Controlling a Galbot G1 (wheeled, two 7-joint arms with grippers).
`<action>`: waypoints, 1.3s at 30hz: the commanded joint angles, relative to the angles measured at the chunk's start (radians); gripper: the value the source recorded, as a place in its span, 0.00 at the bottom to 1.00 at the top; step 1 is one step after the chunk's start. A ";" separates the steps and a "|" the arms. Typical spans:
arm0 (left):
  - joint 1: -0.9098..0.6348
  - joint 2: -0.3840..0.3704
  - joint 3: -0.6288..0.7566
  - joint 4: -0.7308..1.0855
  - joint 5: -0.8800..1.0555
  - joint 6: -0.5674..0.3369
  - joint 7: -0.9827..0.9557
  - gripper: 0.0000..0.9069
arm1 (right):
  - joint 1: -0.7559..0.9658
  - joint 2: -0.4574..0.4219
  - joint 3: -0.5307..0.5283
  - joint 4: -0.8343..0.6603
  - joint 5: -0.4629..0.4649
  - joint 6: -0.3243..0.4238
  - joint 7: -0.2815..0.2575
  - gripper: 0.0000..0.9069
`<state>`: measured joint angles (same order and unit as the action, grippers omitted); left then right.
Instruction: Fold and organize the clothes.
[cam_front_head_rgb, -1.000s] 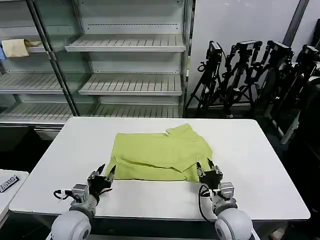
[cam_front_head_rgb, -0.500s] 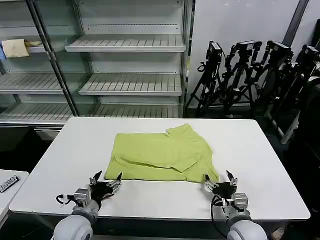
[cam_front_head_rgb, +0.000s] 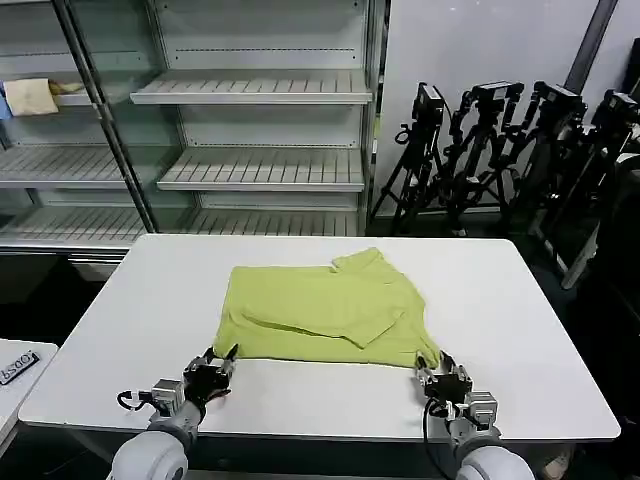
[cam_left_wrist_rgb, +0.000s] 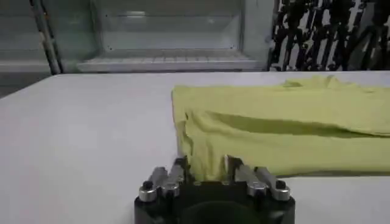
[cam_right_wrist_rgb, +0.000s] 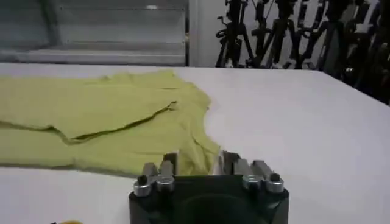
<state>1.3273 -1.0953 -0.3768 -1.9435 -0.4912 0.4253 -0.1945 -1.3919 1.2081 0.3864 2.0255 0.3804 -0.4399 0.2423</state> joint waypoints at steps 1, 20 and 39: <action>0.005 -0.002 0.000 0.005 -0.005 0.002 0.002 0.02 | -0.005 -0.001 0.001 -0.001 0.012 -0.005 0.000 0.00; 0.205 0.004 -0.063 -0.223 0.010 0.004 -0.006 0.02 | -0.245 -0.026 0.040 0.247 -0.037 0.018 -0.001 0.00; 0.406 0.057 -0.133 -0.350 0.052 0.025 -0.015 0.22 | -0.441 -0.058 0.060 0.357 -0.122 -0.012 -0.004 0.57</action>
<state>1.6307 -1.0479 -0.4876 -2.2293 -0.4495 0.4357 -0.2089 -1.7679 1.1548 0.4428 2.3428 0.2768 -0.4232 0.2370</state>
